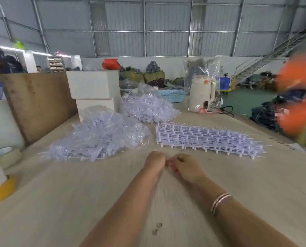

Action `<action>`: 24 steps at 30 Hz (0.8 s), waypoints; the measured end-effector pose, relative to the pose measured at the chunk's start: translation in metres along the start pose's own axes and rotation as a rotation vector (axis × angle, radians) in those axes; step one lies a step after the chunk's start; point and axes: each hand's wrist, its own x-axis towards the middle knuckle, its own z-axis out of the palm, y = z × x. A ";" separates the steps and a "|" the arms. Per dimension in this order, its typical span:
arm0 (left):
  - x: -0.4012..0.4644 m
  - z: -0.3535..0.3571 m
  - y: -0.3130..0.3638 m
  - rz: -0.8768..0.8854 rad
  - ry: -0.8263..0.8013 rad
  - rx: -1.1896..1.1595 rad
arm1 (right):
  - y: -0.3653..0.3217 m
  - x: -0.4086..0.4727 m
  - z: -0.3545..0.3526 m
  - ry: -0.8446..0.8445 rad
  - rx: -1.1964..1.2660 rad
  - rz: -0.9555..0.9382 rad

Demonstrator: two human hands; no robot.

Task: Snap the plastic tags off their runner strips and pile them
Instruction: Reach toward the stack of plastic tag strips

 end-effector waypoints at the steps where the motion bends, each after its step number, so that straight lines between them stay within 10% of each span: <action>1: 0.010 0.003 -0.003 -0.017 -0.013 -0.154 | 0.003 0.003 0.001 0.012 0.004 0.003; 16: 0.057 0.040 0.015 -0.156 -0.036 -0.556 | 0.009 0.011 -0.003 0.040 0.185 -0.004; 24: 0.041 0.009 0.019 0.001 0.071 -0.594 | -0.004 0.017 -0.039 0.315 -0.368 -0.412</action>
